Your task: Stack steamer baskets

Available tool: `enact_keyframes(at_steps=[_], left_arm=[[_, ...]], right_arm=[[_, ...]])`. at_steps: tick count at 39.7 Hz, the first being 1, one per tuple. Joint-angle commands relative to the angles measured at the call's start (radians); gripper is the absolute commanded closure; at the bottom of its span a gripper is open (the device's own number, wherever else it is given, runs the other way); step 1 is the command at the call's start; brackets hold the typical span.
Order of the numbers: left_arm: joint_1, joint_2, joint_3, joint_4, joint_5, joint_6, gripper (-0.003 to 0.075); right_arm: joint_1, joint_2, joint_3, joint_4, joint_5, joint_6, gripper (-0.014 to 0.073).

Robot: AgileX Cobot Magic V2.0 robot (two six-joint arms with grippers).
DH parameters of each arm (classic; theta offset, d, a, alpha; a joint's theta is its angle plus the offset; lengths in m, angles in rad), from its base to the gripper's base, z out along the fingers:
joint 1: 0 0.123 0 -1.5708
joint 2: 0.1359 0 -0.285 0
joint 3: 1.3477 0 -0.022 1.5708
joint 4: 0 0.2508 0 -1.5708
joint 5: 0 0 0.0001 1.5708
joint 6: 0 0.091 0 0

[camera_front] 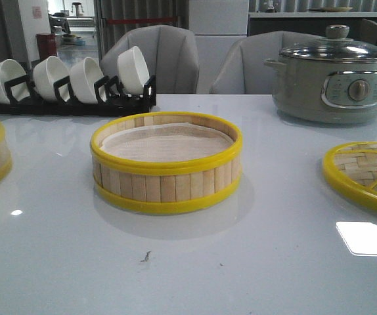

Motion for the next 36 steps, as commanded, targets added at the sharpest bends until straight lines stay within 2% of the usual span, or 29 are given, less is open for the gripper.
enact_keyframes(at_steps=[1,19,22,28,30,36], left_arm=[[0.002,-0.019,-0.036,-0.004,-0.065,0.002,0.0636],[0.002,-0.019,-0.036,-0.004,-0.027,0.002,0.0636],[0.002,-0.019,-0.036,-0.021,-0.019,0.002,0.0636],[0.002,-0.019,-0.036,-0.045,-0.018,-0.005,0.0636],[0.002,-0.019,-0.036,-0.046,-0.018,-0.005,0.0636],[0.002,-0.019,-0.036,-0.046,-0.025,0.000,0.0635]], right_arm=[[-0.007,0.041,-0.060,-0.004,-0.054,-0.004,0.0545],[-0.007,0.063,-0.059,0.002,-0.108,-0.004,0.0538],[-0.007,0.063,-0.059,0.002,-0.083,-0.004,0.0460],[-0.007,0.063,-0.059,0.002,-0.011,-0.004,0.0113],[-0.007,0.063,-0.059,0.002,-0.014,-0.004,0.0051],[-0.004,0.062,-0.059,0.002,-0.040,-0.004,0.0057]])
